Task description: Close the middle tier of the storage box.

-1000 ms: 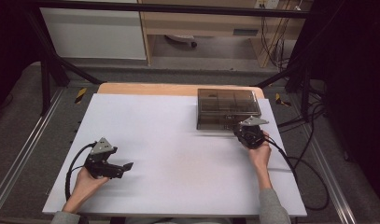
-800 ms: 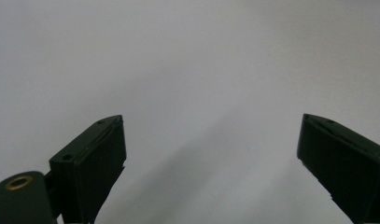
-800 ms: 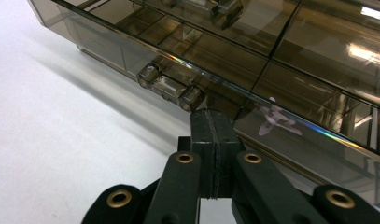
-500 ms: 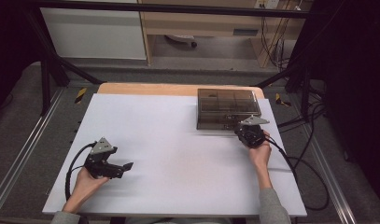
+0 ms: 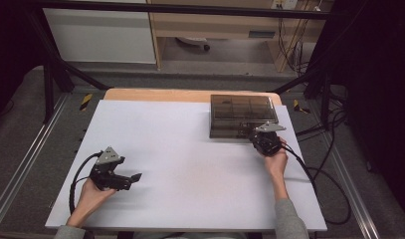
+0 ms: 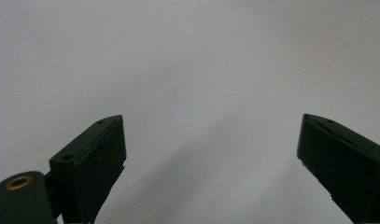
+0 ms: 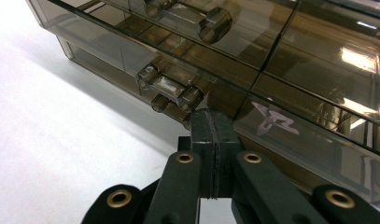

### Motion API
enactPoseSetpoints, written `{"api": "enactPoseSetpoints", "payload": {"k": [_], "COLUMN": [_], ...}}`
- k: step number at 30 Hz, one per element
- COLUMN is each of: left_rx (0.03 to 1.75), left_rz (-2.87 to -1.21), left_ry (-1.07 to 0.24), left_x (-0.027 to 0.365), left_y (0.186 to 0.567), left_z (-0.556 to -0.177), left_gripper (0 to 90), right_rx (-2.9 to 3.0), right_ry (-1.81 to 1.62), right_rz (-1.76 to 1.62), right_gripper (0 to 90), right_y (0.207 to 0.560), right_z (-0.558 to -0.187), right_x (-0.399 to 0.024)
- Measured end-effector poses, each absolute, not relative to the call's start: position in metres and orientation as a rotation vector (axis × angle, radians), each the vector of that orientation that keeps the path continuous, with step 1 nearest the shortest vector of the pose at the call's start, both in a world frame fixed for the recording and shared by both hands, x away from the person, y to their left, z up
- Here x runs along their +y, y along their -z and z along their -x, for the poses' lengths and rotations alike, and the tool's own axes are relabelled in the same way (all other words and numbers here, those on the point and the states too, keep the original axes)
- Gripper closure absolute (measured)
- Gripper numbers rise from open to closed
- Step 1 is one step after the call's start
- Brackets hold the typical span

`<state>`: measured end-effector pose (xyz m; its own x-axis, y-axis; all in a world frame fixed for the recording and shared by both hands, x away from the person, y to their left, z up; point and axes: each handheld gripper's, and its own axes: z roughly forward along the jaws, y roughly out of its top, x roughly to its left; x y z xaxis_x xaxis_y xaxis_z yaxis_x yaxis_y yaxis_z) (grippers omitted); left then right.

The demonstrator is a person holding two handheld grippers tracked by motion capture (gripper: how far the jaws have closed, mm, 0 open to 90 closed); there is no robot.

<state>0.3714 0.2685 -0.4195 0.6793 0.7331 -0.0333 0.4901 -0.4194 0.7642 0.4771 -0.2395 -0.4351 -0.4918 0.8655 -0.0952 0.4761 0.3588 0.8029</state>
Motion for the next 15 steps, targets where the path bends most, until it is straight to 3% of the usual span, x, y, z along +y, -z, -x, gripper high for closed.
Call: {"api": "enactPoseSetpoints", "payload": {"k": [15], "left_rx": [0.937], "left_rz": [-2.105], "left_ry": [-0.391], "left_x": [0.2682], "left_y": [0.4198], "left_z": [-0.3715], "left_gripper": [7.8], "right_rx": [2.105], "right_ry": [-0.996], "right_rz": [-1.15], "right_gripper": [90.0], "right_y": [0.4345], "right_z": [-0.4792], "right_x": [-0.2402]}}
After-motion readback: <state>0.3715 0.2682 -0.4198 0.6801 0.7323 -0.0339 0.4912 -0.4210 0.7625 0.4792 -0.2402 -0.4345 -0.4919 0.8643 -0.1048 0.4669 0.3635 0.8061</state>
